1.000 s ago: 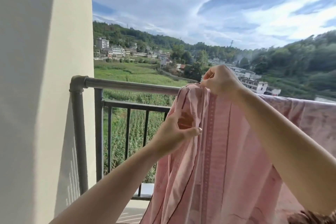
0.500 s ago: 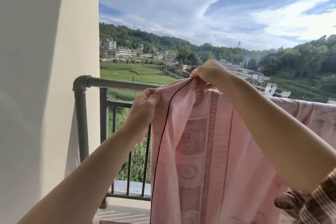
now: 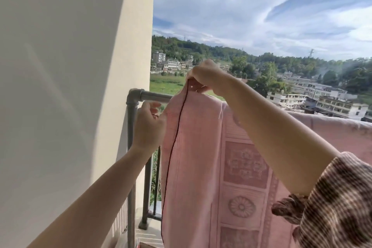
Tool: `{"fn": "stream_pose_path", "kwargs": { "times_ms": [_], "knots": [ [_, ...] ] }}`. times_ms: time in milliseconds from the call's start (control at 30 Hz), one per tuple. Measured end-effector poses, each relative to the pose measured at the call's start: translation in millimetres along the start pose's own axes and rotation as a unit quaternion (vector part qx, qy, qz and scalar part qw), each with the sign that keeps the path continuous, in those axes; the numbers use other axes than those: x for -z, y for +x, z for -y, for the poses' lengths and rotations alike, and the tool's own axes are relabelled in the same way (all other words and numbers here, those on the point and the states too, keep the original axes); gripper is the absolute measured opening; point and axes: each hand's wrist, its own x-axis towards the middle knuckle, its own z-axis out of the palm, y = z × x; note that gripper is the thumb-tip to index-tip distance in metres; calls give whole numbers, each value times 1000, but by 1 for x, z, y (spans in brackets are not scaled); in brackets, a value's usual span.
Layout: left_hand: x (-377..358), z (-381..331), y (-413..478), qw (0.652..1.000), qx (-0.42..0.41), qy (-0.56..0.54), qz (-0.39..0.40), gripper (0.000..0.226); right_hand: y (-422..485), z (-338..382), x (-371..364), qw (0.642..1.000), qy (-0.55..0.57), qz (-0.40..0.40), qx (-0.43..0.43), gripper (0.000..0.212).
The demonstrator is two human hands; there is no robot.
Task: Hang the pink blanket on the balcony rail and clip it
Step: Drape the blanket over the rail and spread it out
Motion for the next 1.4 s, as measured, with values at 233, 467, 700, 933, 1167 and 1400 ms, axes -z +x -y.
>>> {"fn": "stream_pose_path", "kwargs": {
  "times_ms": [233,467,700,933,1167,1400],
  "knots": [
    [-10,3,-9,987,-139,77,-22,24,2,8,-28,994,95,59,-19,14],
    [-13,16,17,998,13,66,5,47,10,18,-33,992,96,81,13,13],
    [22,29,35,998,28,-18,59,45,28,32,-60,999,-16,31,35,17],
    [52,43,67,990,102,-94,-16,38,34,36,-86,983,-9,153,100,39],
    [69,51,68,999,12,-42,23,37,20,10,-57,966,-147,112,180,25],
    [74,23,115,987,115,-116,4,34,-4,-12,-48,953,-202,32,224,23]
  ]
}}
